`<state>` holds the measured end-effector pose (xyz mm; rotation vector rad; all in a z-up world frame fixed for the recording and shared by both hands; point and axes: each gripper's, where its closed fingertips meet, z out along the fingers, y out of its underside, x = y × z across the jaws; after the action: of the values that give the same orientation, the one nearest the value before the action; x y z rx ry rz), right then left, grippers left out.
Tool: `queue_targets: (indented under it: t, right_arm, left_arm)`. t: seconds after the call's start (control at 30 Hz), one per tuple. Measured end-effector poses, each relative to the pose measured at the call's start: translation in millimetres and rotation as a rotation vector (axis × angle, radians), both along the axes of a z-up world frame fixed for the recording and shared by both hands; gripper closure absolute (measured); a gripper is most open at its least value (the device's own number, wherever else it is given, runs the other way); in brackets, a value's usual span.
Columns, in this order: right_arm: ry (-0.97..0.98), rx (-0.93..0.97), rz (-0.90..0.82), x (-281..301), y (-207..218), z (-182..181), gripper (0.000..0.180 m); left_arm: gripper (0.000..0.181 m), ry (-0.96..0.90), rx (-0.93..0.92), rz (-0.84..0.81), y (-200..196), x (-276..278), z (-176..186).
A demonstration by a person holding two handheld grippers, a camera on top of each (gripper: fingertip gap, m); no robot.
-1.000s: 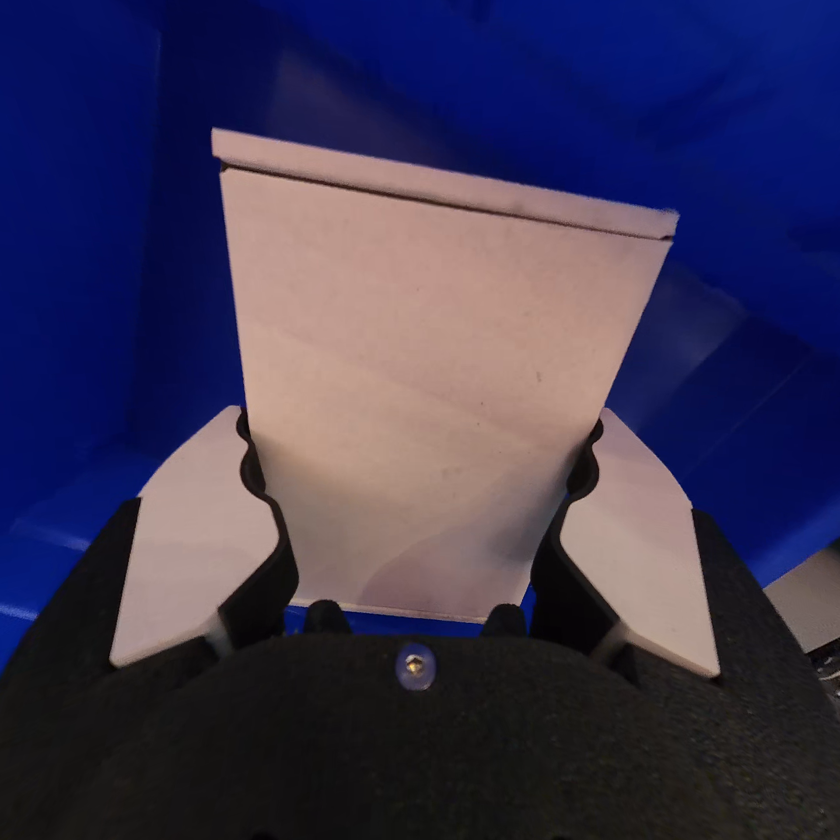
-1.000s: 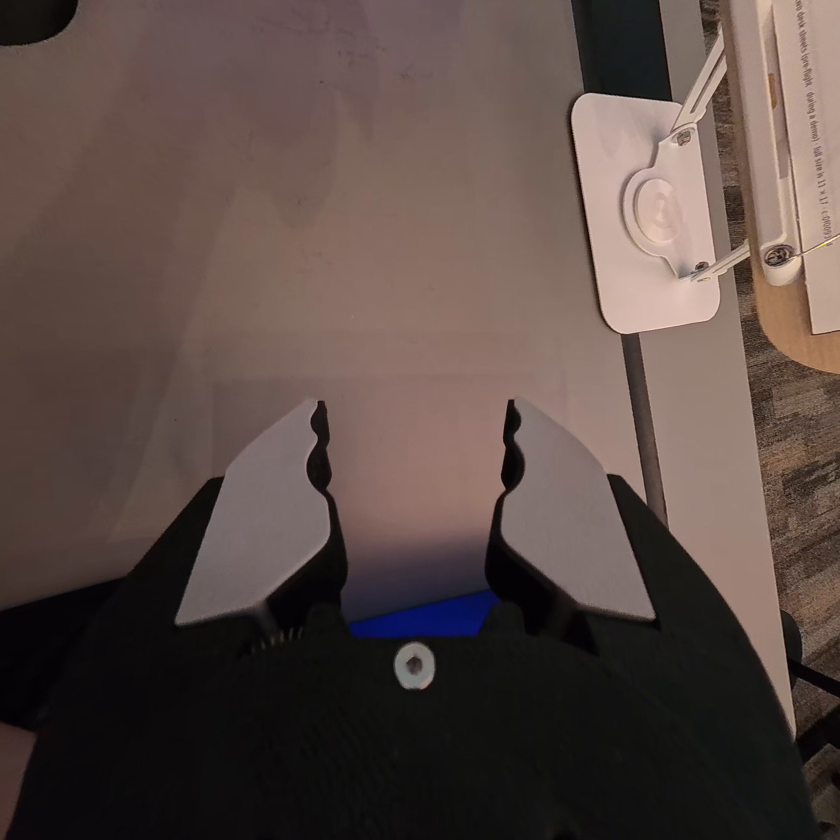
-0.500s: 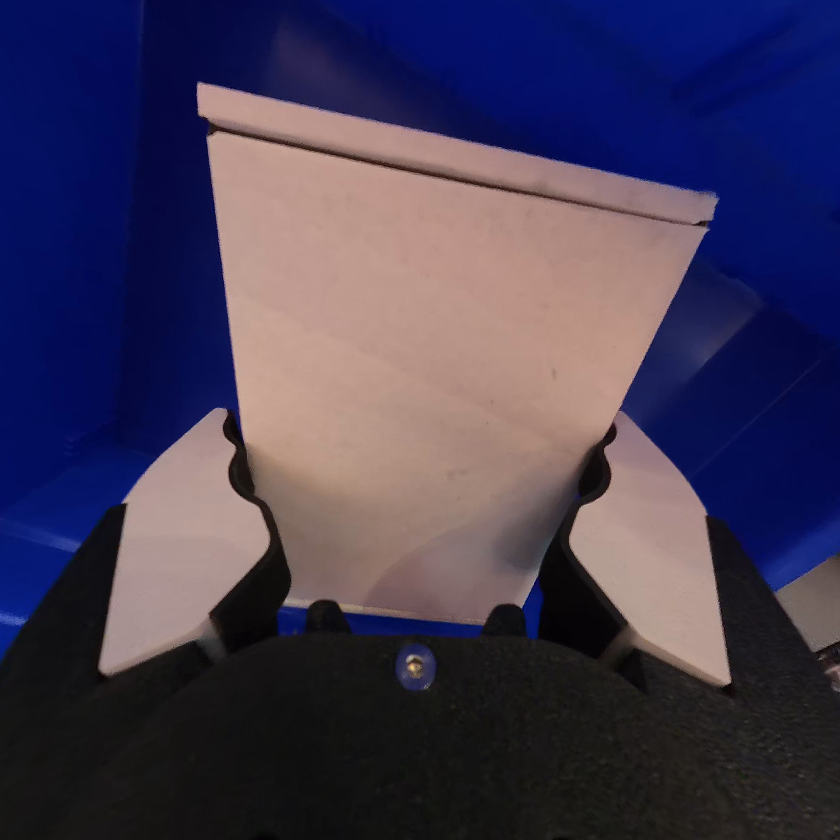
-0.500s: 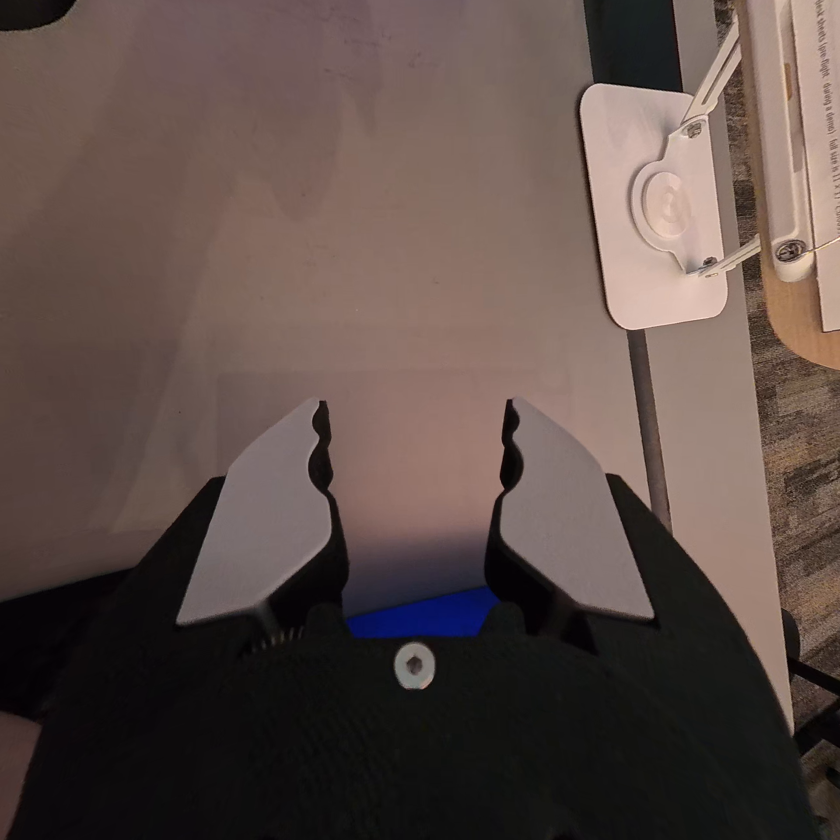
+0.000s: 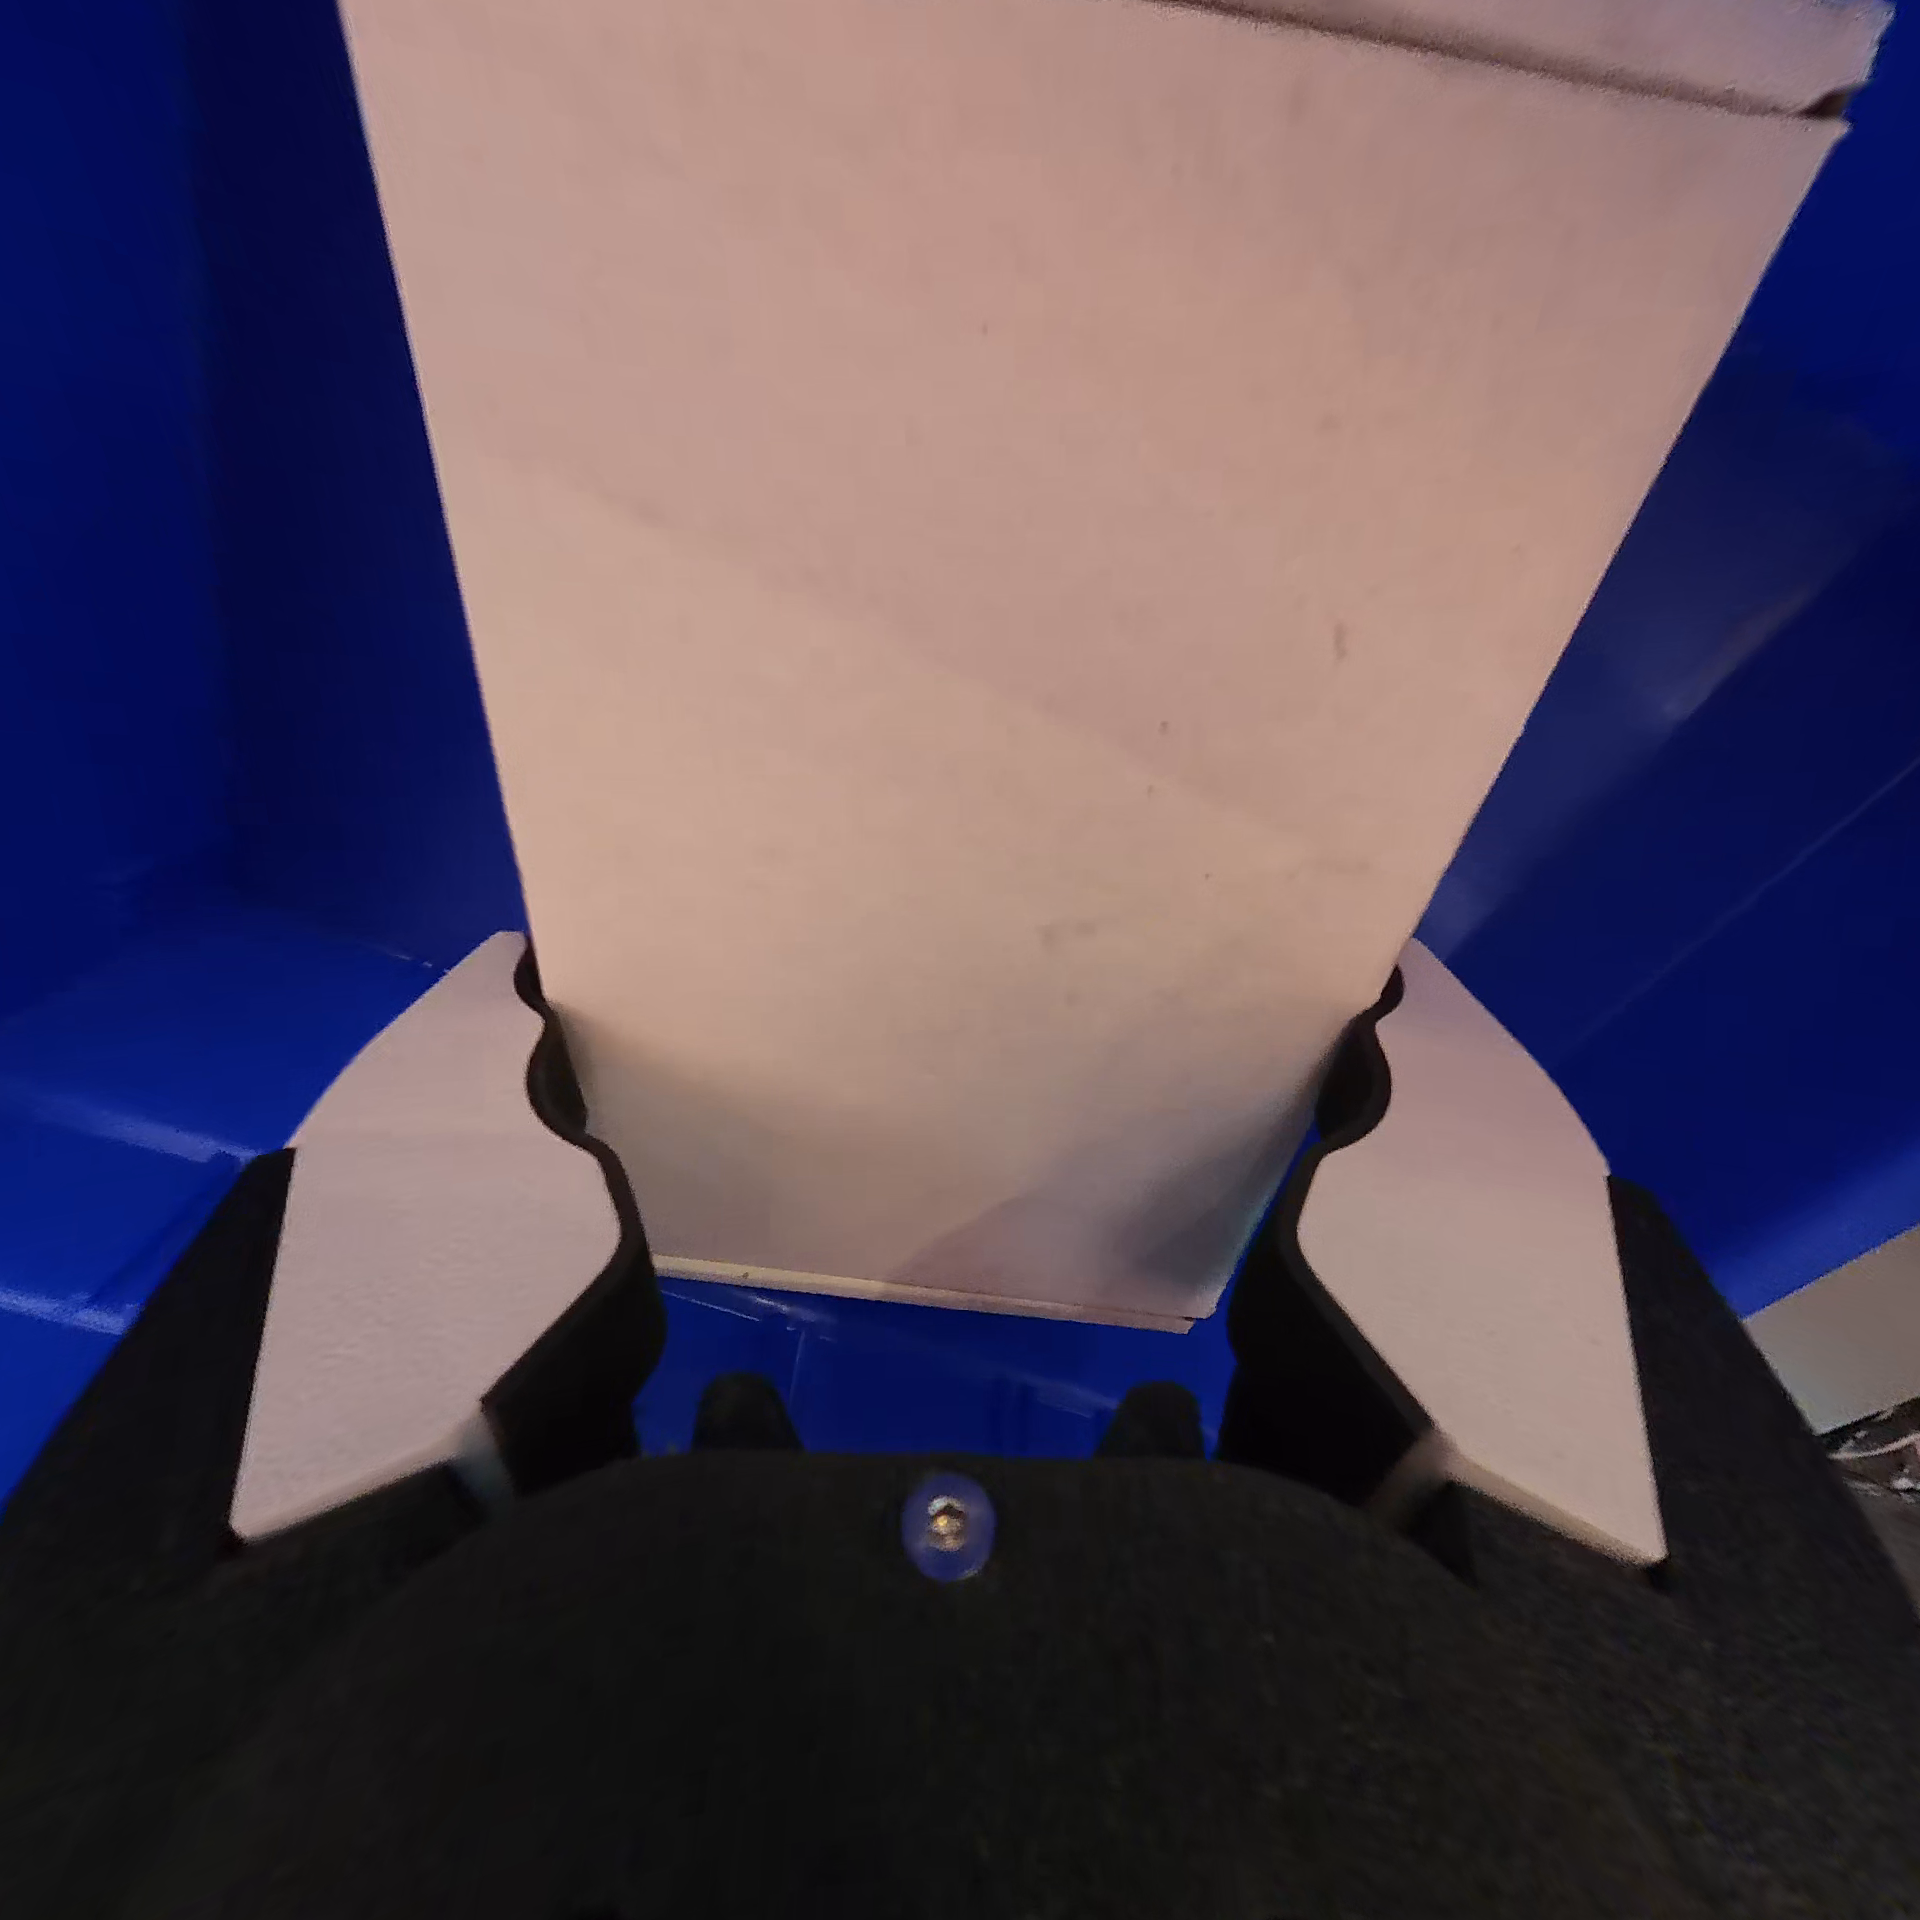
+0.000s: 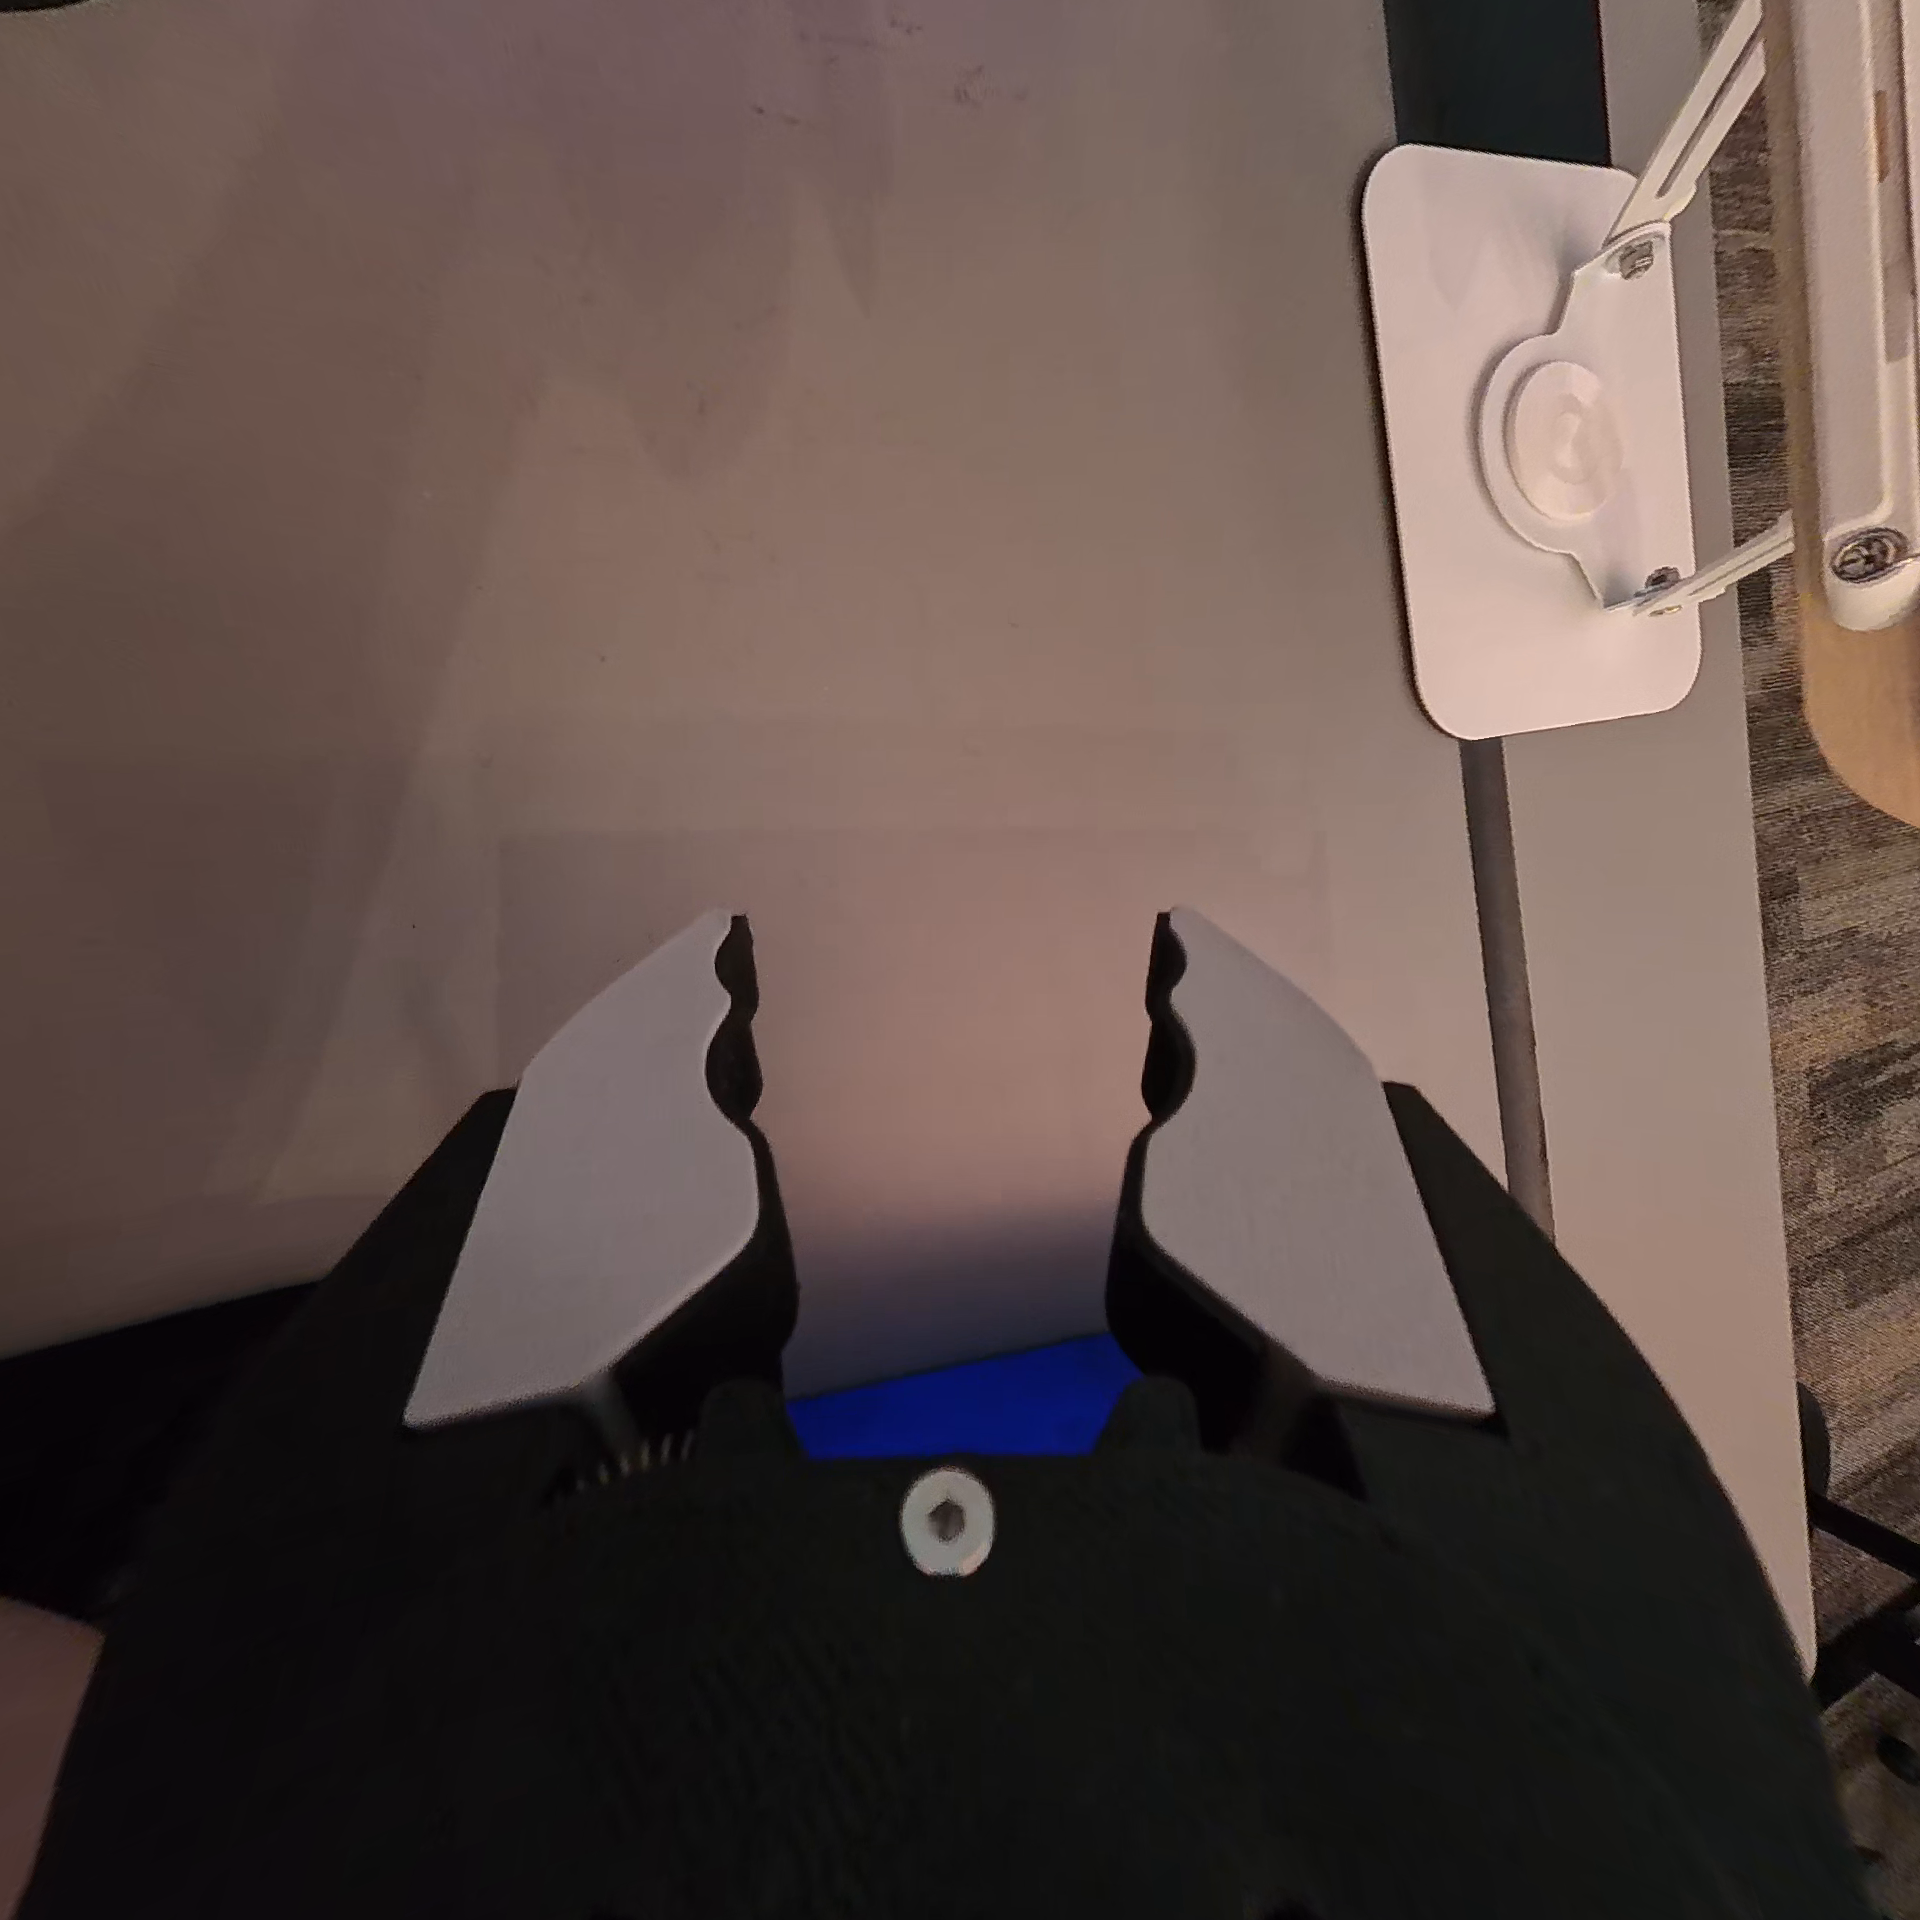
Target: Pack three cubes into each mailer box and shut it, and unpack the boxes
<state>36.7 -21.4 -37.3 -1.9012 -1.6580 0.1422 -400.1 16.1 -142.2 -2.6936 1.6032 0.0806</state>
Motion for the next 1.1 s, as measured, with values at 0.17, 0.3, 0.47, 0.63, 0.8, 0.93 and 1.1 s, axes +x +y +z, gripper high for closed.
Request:
queue_targets:
  t: [0.17, 0.3, 0.47, 0.63, 0.8, 0.93, 1.1]
  right_arm:
    - [-0.003, -0.005, -0.003, 0.6, 0.8, -1.3, 0.106]
    - [-0.007, -0.01, -0.001, 1.4, 0.0, -2.3, 0.106]
    - [-0.006, -0.012, 0.003, 1.5, -1.1, -1.8, 0.106]
    - [-0.009, -0.014, 0.003, 2.7, -1.4, -2.0, 0.106]
    - [-0.007, -0.008, 0.004, 3.0, -2.8, 0.3, 0.106]
    - [0.003, 0.002, 0.005, 4.2, -4.2, 4.4, 0.106]
    - [0.032, 0.022, 0.008, 6.3, -7.3, 13.7, 0.106]
  left_arm:
    - [0.047, 0.012, 0.054, -0.009, 6.9, 0.1, 6.7]
    - [0.047, 0.013, 0.066, -0.015, 9.4, 2.4, 13.5]
    - [0.048, 0.064, 0.063, -0.019, 9.2, -2.9, 18.3]
    - [0.048, 0.094, 0.088, -0.026, 11.0, -6.4, 32.8]
    - [0.048, 0.129, 0.115, -0.028, 12.0, -9.6, 57.8]
    - [0.049, 0.163, 0.144, -0.029, 11.2, -10.8, 86.4]
    - [0.049, 0.156, 0.205, -0.034, 9.4, 1.3, 123.4]
